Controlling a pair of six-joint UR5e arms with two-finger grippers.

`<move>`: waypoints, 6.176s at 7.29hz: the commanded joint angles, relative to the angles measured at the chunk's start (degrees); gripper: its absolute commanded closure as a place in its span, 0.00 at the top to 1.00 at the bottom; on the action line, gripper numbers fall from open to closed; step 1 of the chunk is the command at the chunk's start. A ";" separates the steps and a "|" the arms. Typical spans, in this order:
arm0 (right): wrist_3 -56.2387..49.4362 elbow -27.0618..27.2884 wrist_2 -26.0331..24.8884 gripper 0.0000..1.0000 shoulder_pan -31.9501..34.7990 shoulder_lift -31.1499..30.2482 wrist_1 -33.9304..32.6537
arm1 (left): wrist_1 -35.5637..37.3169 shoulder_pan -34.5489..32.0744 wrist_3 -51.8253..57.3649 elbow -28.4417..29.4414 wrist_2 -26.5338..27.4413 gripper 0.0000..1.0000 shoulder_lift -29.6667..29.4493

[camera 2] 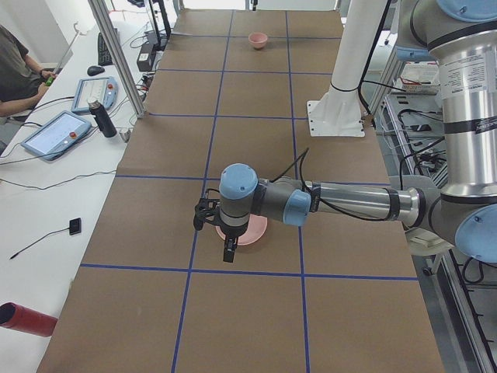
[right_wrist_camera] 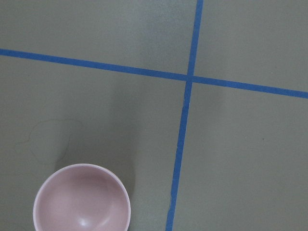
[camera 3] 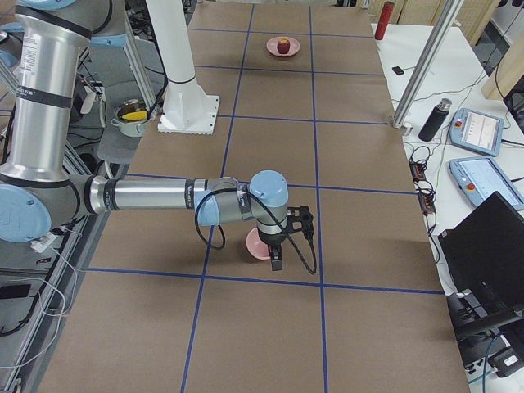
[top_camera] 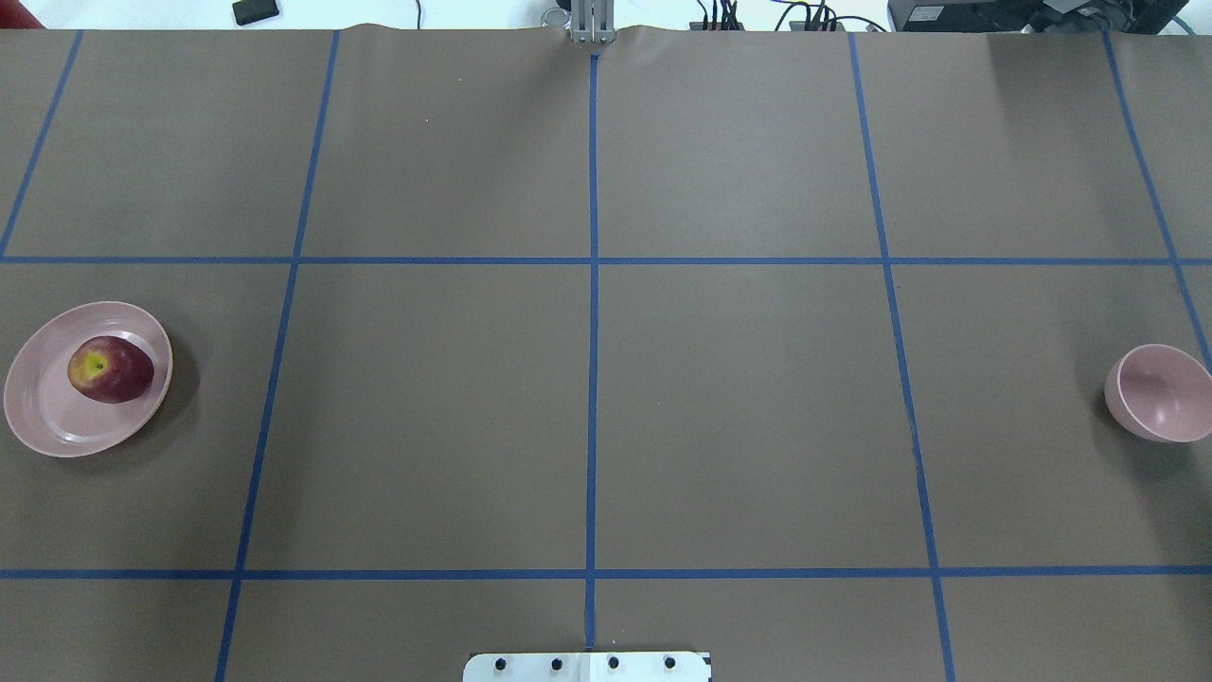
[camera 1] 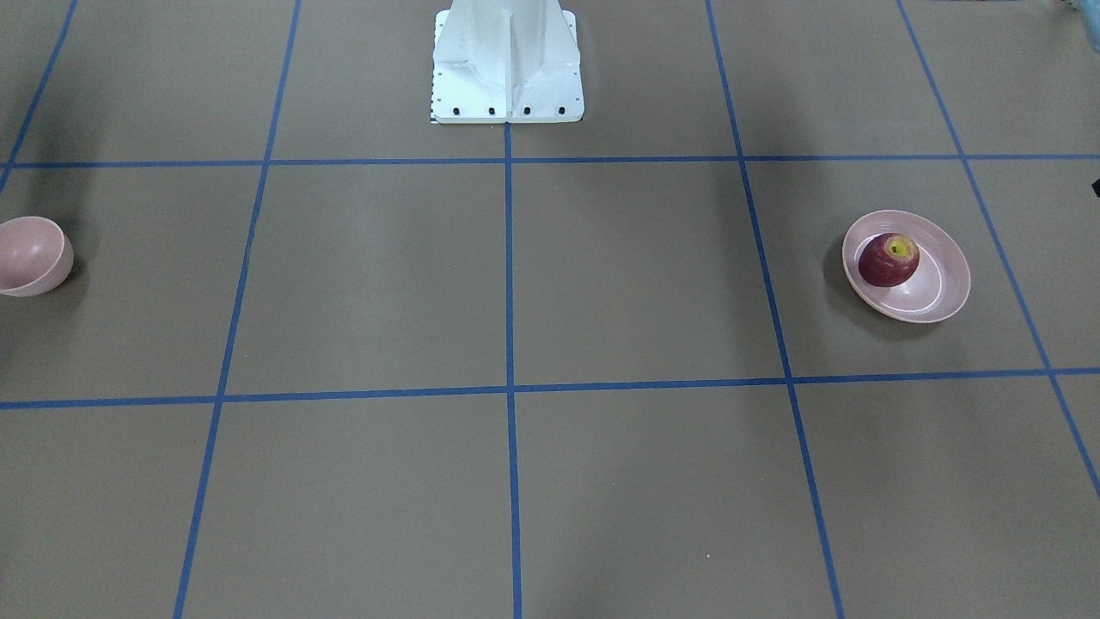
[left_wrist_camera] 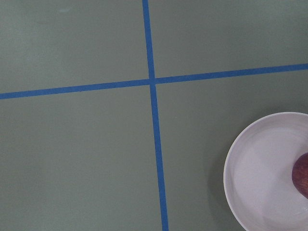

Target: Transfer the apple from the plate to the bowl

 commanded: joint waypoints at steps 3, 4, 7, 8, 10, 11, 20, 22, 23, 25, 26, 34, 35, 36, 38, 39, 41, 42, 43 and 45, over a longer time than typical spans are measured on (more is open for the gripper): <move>-0.68 0.08 0.34 1.00 -0.01 -0.20 0.16 | -0.21 0.01 0.02 -0.58 -0.35 0.98 0.24; -0.60 0.00 0.34 1.00 -0.01 -0.12 0.16 | -0.21 0.01 0.01 -0.49 -0.35 0.98 0.24; -0.34 -0.87 0.52 1.00 -0.10 -0.11 0.34 | -0.47 0.01 0.19 -0.40 -0.27 0.98 0.50; -0.33 -2.27 0.95 1.00 -0.19 0.06 0.34 | -0.47 0.01 0.19 -0.49 -0.27 0.98 0.59; 0.11 -3.43 1.13 1.00 -0.19 0.15 0.25 | -0.47 0.01 0.19 -0.40 -0.35 0.98 0.68; 0.02 -3.43 1.13 1.00 -0.19 0.15 0.25 | -0.38 0.01 0.19 -0.23 -0.27 0.98 0.68; 17.07 -17.67 2.98 1.00 -14.86 0.42 32.06 | -0.38 0.01 0.10 -0.76 -0.35 0.98 0.77; 17.07 -18.54 2.89 0.95 -15.92 -0.11 32.06 | -0.30 0.01 0.10 -0.67 -0.35 0.98 0.77; 17.33 -18.55 2.80 0.73 -16.70 0.15 32.06 | -0.30 0.01 0.10 -0.67 -0.35 0.98 0.77; 17.68 -18.55 2.89 0.00 -16.62 0.15 32.06 | -0.30 0.01 0.10 -0.76 -0.35 0.98 0.77; 17.86 -17.94 3.32 0.00 -16.62 0.24 31.98 | -0.30 0.01 0.10 -0.84 -0.35 0.98 0.77; 49.58 -6.84 5.81 0.00 -25.01 29.26 6.49 | -0.47 0.18 0.01 -0.49 -0.35 0.98 0.33; 59.59 -8.25 -2.04 0.00 -32.19 35.77 6.49 | -0.56 0.19 0.01 -0.49 -0.35 0.98 -0.02; 69.70 -12.44 -6.30 0.00 -36.62 42.53 6.49 | -0.56 0.19 0.01 -0.40 -0.27 0.98 -0.20; 79.10 -25.60 -9.05 0.00 -40.17 55.81 7.10 | -2.13 0.27 0.10 -0.32 -0.27 0.98 -0.11; 79.12 -31.41 -10.72 0.00 -41.05 59.87 7.28 | -2.49 0.27 -0.07 -0.32 -0.35 0.98 0.06; 82.61 -34.19 -12.66 0.00 -44.11 62.90 7.28 | -2.41 0.27 -0.07 -0.32 -0.35 0.98 0.42; 83.85 -34.19 -15.19 0.00 -46.31 63.08 7.37 | -2.41 0.27 0.01 -0.32 -0.35 0.98 0.42; 84.56 -34.28 -15.48 0.00 -46.68 63.08 8.24 | -2.41 0.27 0.01 -0.23 -0.35 0.98 0.42; 84.57 -34.28 -15.48 0.00 -46.77 62.29 8.60 | -2.49 0.27 0.01 -0.32 -0.35 0.98 0.42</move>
